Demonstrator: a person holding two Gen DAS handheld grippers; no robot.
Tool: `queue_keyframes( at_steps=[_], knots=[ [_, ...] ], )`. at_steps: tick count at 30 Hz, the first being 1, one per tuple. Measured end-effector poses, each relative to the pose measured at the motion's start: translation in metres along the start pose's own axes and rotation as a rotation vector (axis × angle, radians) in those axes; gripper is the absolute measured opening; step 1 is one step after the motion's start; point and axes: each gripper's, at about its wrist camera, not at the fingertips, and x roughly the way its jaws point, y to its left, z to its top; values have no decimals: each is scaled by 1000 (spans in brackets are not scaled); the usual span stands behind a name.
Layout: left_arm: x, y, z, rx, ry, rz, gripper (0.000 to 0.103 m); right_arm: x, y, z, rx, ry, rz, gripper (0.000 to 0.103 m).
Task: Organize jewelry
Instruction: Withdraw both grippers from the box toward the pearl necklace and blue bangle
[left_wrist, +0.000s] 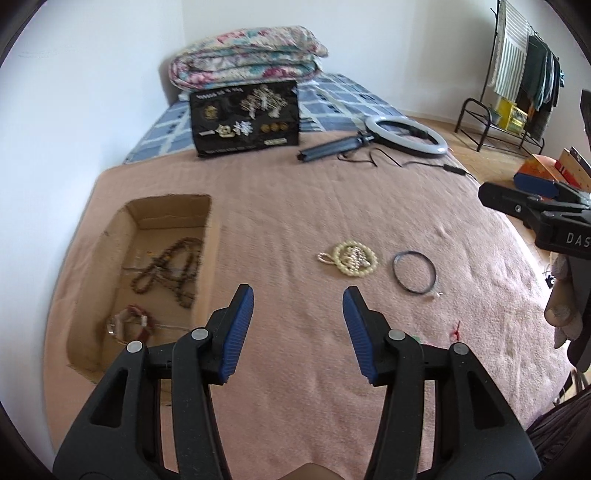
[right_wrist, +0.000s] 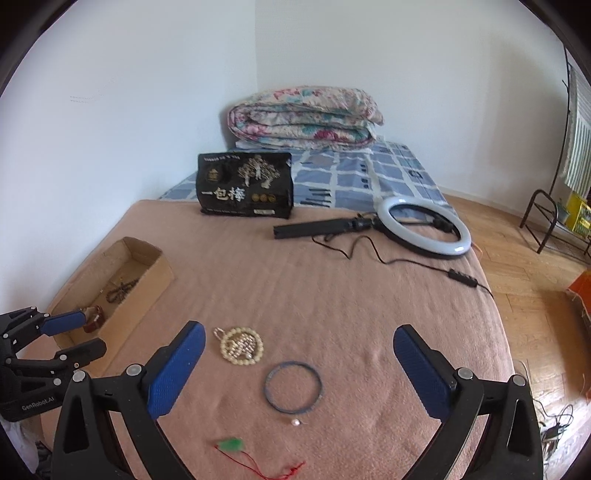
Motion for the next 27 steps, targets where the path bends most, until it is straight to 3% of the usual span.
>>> queue_keyframes(
  at_steps=[9,17,23,27],
  knots=[
    [32,-8,6,-54,63,-66,52,26,-38,-22,66,85,-30,103],
    [59,-13,11,-94,105,-105,52,47,-43,-33,41,159,-16,102],
    [79,-15,13,-109,132,-126,51,64,-46,-41,44,211,7,94],
    [95,-16,12,-130,157,-143,45,75,-48,-44,48,238,16,89]
  ],
)
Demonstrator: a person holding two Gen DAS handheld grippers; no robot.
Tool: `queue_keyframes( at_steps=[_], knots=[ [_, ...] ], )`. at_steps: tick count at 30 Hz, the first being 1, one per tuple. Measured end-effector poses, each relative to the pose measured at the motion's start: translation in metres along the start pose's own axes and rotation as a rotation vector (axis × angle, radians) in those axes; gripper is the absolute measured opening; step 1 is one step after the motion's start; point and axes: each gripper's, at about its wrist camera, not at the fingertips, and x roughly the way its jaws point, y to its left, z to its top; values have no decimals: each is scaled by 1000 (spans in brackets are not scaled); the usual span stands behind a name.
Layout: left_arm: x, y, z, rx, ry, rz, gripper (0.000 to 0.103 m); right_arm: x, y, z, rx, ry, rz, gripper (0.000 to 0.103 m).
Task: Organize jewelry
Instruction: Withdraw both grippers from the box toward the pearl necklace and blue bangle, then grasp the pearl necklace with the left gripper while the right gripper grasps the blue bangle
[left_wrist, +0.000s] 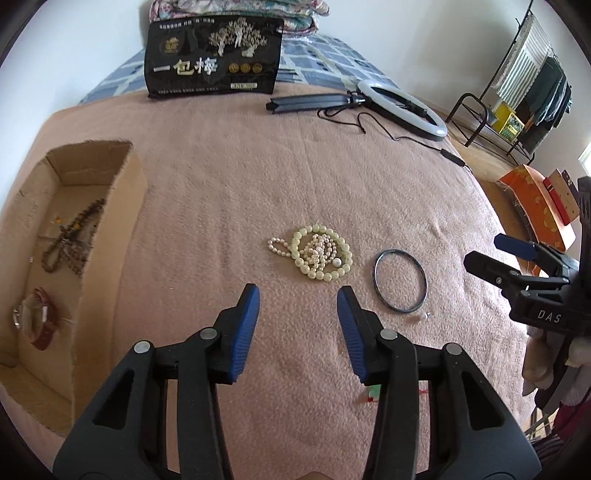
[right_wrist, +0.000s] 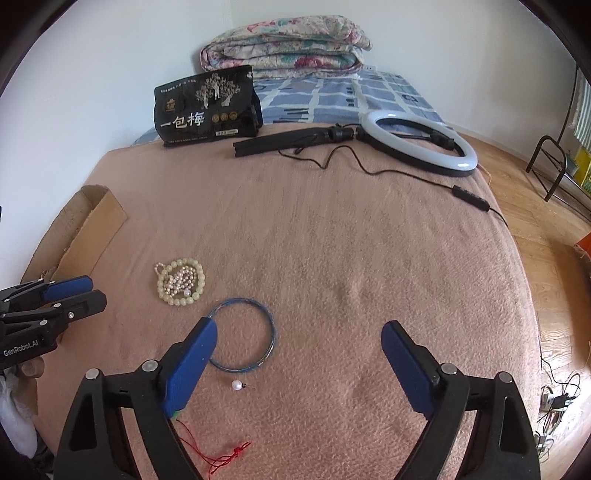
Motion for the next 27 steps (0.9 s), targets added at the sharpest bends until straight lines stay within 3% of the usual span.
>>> queue_keyframes(
  at_steps=[12,27],
  knots=[
    [37,15,12,-104,52,-47,36,33,-7,-3,29,81,41,68],
    [67,16,17,-137,90,-69,27,51,-5,-6,29,132,84,45]
  ],
)
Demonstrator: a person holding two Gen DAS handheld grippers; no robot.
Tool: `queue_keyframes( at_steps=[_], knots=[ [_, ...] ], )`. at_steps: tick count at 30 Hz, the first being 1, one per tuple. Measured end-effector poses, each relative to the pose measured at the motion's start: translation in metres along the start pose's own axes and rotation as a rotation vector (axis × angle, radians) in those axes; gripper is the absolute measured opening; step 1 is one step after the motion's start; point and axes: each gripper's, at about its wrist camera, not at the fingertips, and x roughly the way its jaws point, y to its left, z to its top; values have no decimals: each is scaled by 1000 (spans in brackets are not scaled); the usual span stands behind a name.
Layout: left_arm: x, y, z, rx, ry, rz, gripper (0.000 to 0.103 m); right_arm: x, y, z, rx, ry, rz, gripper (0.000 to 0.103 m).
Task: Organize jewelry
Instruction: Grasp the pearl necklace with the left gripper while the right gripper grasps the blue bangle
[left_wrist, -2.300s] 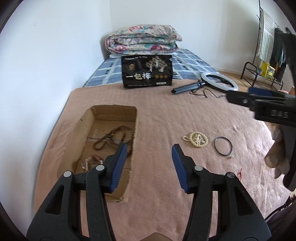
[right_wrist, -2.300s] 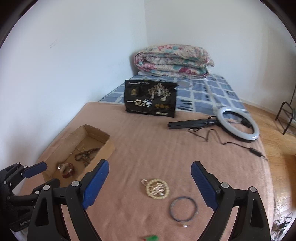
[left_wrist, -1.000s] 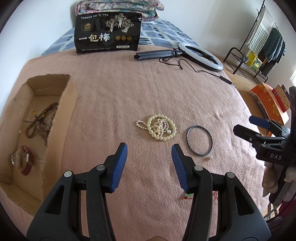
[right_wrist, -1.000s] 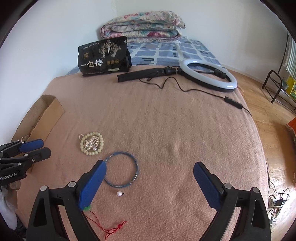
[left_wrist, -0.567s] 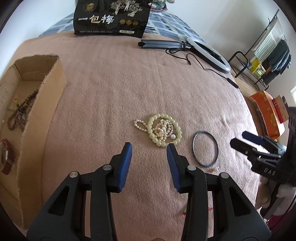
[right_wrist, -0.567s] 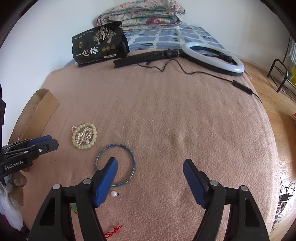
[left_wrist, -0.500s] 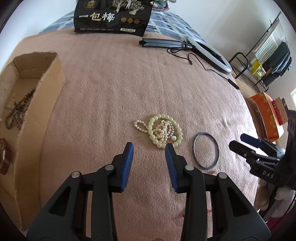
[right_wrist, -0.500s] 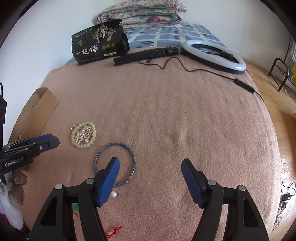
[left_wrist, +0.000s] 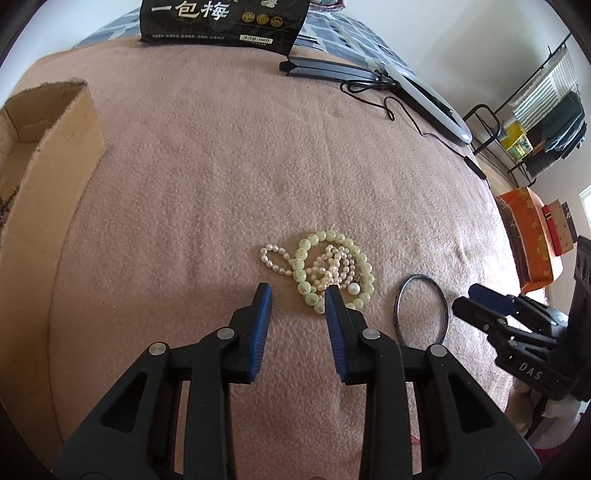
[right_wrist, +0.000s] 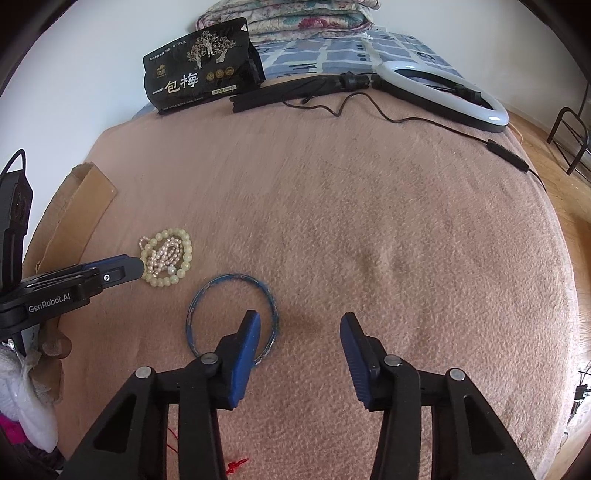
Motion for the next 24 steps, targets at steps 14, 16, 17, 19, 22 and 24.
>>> queue_keyframes(
  at_steps=[14,16,17,19,22,24],
  knots=[
    [12,-7,3,54,-10,8,10,16,9,2,-40,22,-22,40],
    [13,-8,2,65,-17,12,9,18,13,1,-69,23,-40,37],
    [13,-8,2,67,-18,12,9,19,16,0,-87,23,-53,34],
    [12,-8,2,73,-22,13,8,19,20,0,-116,21,-70,27],
    [11,-9,2,76,-28,15,5,20,22,0,-121,21,-62,13],
    [8,-9,2,81,-35,17,5,19,23,0,-121,17,-58,4]
  ],
)
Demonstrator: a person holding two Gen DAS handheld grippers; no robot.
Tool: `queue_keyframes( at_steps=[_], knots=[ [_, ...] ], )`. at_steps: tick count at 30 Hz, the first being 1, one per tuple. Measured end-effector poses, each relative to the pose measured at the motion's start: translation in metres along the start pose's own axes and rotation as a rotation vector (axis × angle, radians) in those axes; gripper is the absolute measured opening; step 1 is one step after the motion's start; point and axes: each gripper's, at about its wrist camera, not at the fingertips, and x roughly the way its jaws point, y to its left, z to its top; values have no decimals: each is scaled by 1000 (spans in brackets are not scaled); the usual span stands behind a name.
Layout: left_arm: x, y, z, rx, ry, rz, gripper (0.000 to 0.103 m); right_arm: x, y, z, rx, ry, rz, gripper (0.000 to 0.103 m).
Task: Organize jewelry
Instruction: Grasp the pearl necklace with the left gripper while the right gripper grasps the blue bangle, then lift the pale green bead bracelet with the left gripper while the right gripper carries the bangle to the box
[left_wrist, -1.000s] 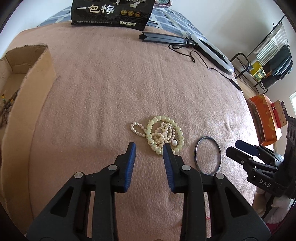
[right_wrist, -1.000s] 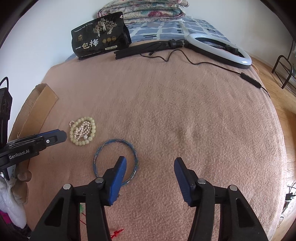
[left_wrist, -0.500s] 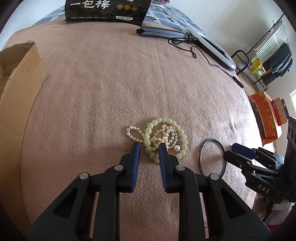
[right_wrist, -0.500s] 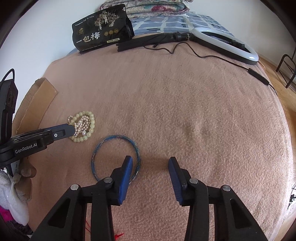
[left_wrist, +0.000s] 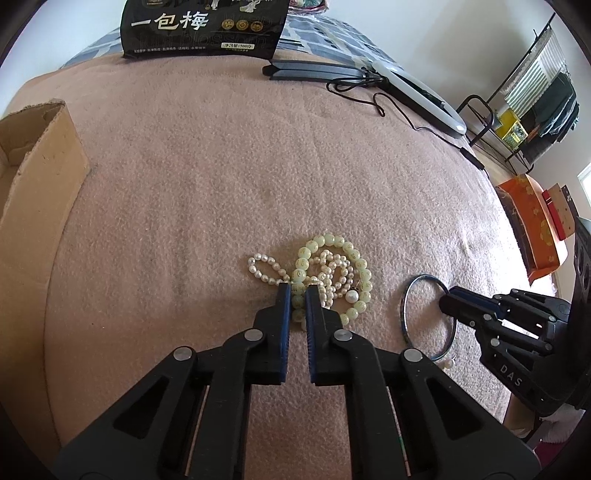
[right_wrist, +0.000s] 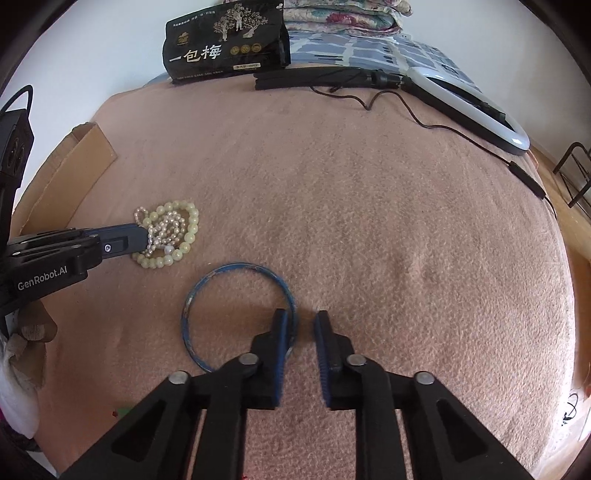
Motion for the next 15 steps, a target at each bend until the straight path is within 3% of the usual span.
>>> queue_keyframes(
  at_steps=[15],
  knots=[
    [-39,-16,-6,81,-74,-13,5,-22,1,3,26,-73,30,1]
  ],
)
